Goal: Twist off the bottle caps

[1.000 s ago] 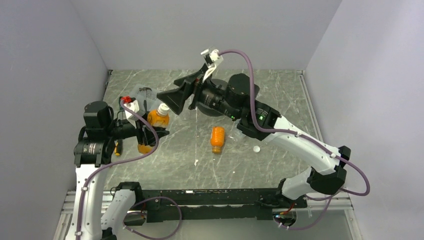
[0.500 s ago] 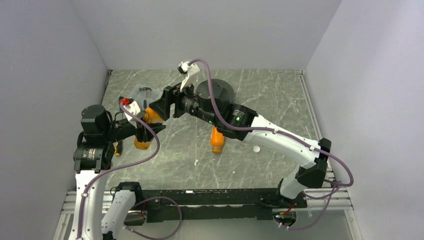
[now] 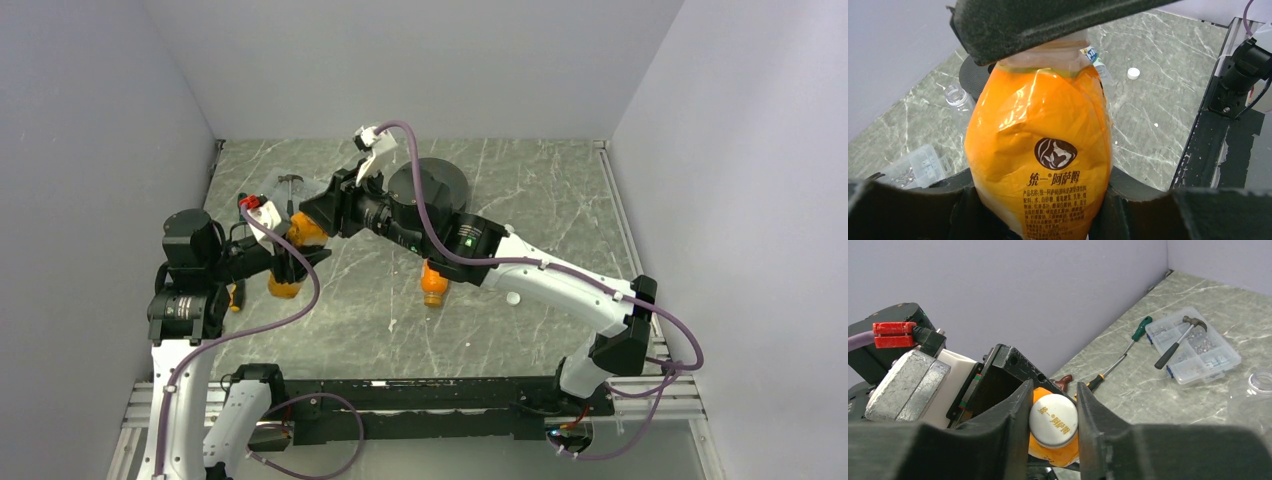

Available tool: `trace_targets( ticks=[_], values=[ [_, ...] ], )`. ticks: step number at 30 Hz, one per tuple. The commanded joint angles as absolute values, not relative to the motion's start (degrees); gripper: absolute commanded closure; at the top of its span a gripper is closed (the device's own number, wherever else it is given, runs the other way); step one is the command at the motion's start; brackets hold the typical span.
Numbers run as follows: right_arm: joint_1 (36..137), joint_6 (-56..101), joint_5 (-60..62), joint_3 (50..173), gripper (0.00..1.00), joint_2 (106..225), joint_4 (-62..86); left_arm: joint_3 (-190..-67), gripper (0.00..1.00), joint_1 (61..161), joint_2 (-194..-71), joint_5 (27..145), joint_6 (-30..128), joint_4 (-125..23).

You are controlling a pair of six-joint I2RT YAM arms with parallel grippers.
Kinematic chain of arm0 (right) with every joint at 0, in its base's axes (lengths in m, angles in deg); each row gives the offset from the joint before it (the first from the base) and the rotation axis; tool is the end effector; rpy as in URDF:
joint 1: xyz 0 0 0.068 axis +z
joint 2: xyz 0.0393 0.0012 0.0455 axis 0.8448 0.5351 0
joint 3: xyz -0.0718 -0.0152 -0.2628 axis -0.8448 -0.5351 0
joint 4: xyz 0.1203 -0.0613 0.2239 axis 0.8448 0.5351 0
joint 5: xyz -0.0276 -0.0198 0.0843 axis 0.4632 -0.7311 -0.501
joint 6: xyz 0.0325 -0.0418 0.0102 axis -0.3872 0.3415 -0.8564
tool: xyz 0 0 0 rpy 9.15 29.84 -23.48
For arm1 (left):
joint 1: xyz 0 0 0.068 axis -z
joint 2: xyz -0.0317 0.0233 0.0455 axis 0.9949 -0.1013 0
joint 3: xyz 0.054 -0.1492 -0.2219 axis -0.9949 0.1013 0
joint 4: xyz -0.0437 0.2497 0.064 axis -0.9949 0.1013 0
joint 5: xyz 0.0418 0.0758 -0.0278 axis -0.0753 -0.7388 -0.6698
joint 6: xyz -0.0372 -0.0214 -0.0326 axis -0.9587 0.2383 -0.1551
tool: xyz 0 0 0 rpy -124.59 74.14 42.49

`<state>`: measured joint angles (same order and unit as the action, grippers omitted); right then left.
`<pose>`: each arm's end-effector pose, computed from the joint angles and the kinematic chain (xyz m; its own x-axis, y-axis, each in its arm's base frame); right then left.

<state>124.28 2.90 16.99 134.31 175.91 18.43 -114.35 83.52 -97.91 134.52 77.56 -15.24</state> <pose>0.1523 0.3388 0.4676 -0.3800 0.2362 -0.8943 -0.7575 0.4754 0.4474 0.1260 -0.0283 0.3899 -0.0344 0.1615 -0.9863 0.8419 0.5364 0.0584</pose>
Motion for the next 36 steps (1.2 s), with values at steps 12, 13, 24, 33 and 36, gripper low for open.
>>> trace_targets(
  ticks=[12, 13, 24, 33, 36],
  values=[
    [123.41, 14.93, -6.86, 128.58, 0.99, 168.56, 3.02, -117.97, 0.84, 83.39, -101.05, 155.38, 75.89, -9.05],
    [123.16, 15.53, -10.93, 127.58, 0.99, 167.71, 1.75, -118.68, 0.83, 83.39, -101.84, 157.42, 75.95, -7.63],
    [120.49, 16.51, -23.68, 124.08, 0.76, 164.52, 3.01, -121.21, 0.83, 83.45, -103.49, 161.19, 75.73, -3.29],
    [120.73, 13.77, -6.04, 123.54, 0.09, 162.81, 3.34, -121.11, 0.83, 83.48, -103.02, 155.81, 81.23, -2.42],
    [121.01, 9.91, 5.19, 128.23, 0.05, 164.92, 11.04, -120.42, 0.82, 83.48, -102.18, 151.90, 83.82, -3.00]
  ],
)
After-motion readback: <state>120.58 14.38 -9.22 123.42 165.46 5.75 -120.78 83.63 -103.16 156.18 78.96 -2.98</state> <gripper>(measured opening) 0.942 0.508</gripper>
